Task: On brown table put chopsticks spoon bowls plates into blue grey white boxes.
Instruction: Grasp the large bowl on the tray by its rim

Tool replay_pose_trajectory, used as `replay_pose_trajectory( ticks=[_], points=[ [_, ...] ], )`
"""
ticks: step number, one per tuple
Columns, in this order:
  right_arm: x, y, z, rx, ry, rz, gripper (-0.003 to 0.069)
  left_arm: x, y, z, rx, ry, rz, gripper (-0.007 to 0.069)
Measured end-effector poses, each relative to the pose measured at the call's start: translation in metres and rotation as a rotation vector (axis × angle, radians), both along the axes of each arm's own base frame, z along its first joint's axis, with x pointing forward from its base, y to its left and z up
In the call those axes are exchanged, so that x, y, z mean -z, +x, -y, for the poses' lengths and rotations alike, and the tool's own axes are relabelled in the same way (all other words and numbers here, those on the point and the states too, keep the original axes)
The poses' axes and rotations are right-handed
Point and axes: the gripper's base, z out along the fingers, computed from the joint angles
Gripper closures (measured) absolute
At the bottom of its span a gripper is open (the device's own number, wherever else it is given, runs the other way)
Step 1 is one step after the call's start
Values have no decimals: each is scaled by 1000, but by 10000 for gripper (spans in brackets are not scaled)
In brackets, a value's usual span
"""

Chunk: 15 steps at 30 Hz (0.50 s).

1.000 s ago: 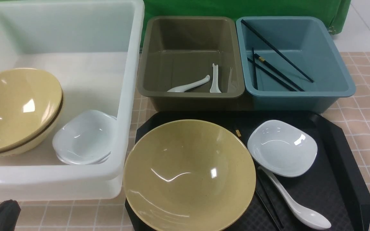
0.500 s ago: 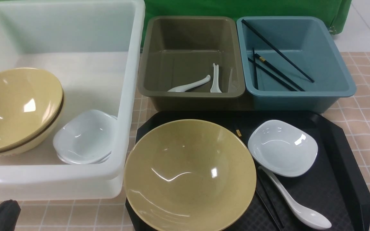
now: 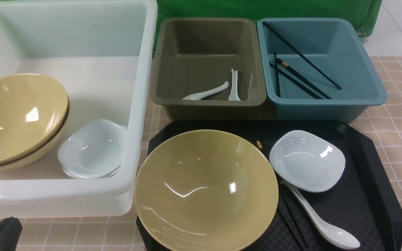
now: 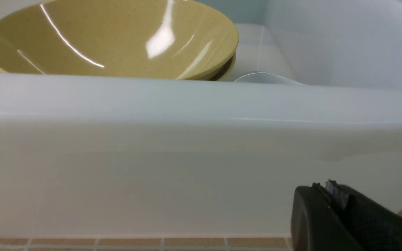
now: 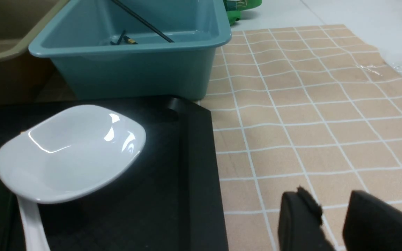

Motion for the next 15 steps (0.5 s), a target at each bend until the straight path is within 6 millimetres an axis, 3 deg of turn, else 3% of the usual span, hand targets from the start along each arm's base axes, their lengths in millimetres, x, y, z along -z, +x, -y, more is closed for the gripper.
replay_pose_trajectory(
  ticks=[7, 15],
  points=[
    [-5, 1, -1, -7, -5, 66, 421, -4, 1, 0, -5, 0, 48, 635],
    [-52, -2, -5, -59, -42, 594, 421, -45, -1, -4, -48, -3, 499, 635]
  ],
)
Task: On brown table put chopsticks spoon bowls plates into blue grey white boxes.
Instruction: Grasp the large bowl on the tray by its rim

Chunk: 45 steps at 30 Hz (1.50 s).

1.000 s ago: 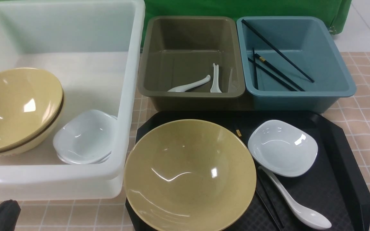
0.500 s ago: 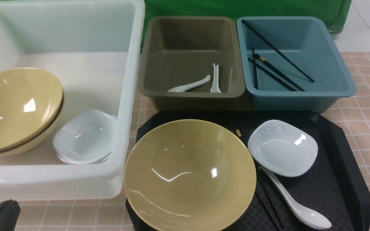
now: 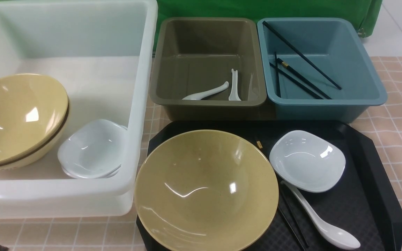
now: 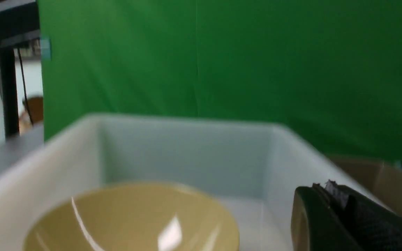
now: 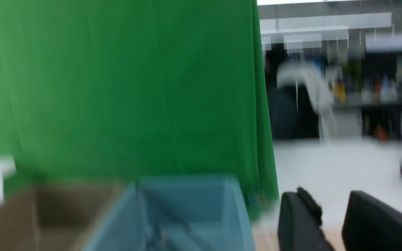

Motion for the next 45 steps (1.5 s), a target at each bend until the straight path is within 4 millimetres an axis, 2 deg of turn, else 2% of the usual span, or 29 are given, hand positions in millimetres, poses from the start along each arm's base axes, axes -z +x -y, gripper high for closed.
replay_pose_trajectory(
  ticks=[5, 9, 12, 14, 15, 16, 17, 19, 21, 22, 25, 27, 28, 31, 33, 34, 35, 38, 39, 40, 42, 44, 45],
  points=[
    [-19, -9, -3, -66, 69, 236, 421, -28, -13, -3, -26, -18, 347, 635],
    [-25, -14, -3, -91, 98, 323, 421, -40, -23, -5, -31, -46, 517, 635],
    [-29, -16, -3, -99, 101, 361, 421, -45, -27, -6, -20, -95, 576, 635],
    [-41, -19, -3, -86, 90, 365, 435, -62, -32, -6, 0, -126, 589, 635],
    [-43, -19, -3, -85, 88, 365, 438, -65, -32, -6, 2, -127, 590, 635],
    [-51, -21, -3, -77, 81, 366, 452, -75, -35, -6, 9, -131, 594, 635],
    [-73, -27, -2, -52, 51, 362, 500, -101, -43, -5, 21, -130, 590, 635],
    [-91, -28, -2, -23, 16, 331, 569, -127, -47, -3, 23, -113, 560, 635],
    [-101, -26, -2, -8, -3, 305, 598, -140, -46, -3, 23, -105, 535, 635],
    [-115, -22, -1, 10, -22, 248, 617, -160, -40, -2, 21, -90, 482, 635],
    [-126, -3, 2, 30, -27, 65, 620, -177, -14, -2, 24, -101, 384, 635],
    [-127, 5, 3, 37, -31, -20, 620, -178, 0, -2, 24, -111, 331, 635],
    [-127, 15, 4, 48, -37, -141, 620, -174, 19, -2, 41, -156, 226, 635],
    [-125, 27, 6, 60, -42, -348, 620, -163, 48, 1, 76, -256, -17, 635],
    [-119, 35, 7, 63, -43, -490, 620, -152, 66, 4, 88, -298, -262, 635],
    [-118, 36, 7, 63, -46, -504, 620, -150, 69, 5, 88, -301, -293, 635],
    [-109, 41, 8, 59, -66, -630, 620, -140, 80, 8, 90, -291, -490, 635],
    [-90, 51, 4, 5, -81, -846, 620, -129, 98, 14, 133, -273, -744, 635],
    [-87, 52, 3, -10, -83, -880, 620, -129, 99, 15, 141, -265, -758, 635],
    [-75, 57, -4, -86, -139, -1010, 620, -128, 114, 23, 216, -284, -853, 635],
    [-70, 59, -10, -154, -182, -1062, 620, -127, 125, 28, 273, -278, -897, 635],
    [-63, 65, -25, -310, -278, -1094, 620, -134, 150, 45, 486, -293, -951, 635],
    [-62, 65, -27, -330, -293, -1087, 620, -132, 153, 45, 489, -278, -957, 635]
  ],
)
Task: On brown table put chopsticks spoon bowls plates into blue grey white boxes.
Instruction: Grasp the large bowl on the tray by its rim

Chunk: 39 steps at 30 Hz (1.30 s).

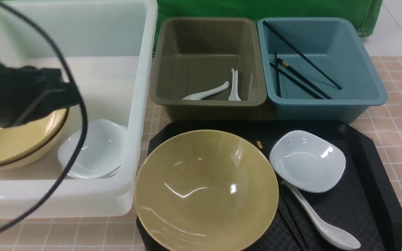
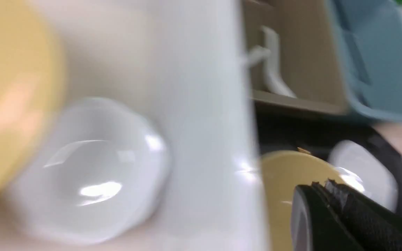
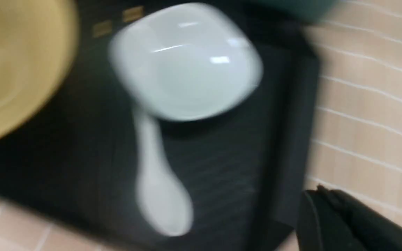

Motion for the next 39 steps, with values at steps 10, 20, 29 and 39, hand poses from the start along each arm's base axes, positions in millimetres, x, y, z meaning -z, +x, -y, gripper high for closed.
replay_pose_trajectory(
  ticks=[10, 20, 29, 39],
  points=[
    [27, 10, -23, -197, -17, 165, 617, 19, 43, 100, 517, 46, -176, 635],
    [32, 11, -24, -190, -8, 195, 610, 77, 35, 197, 590, 449, -238, 635],
    [32, 11, -24, -187, -3, 194, 605, 137, 50, 237, 618, 424, -379, 633],
    [32, 11, -24, -181, 5, 191, 596, 139, 48, 273, 754, 90, -401, 631]
  ],
)
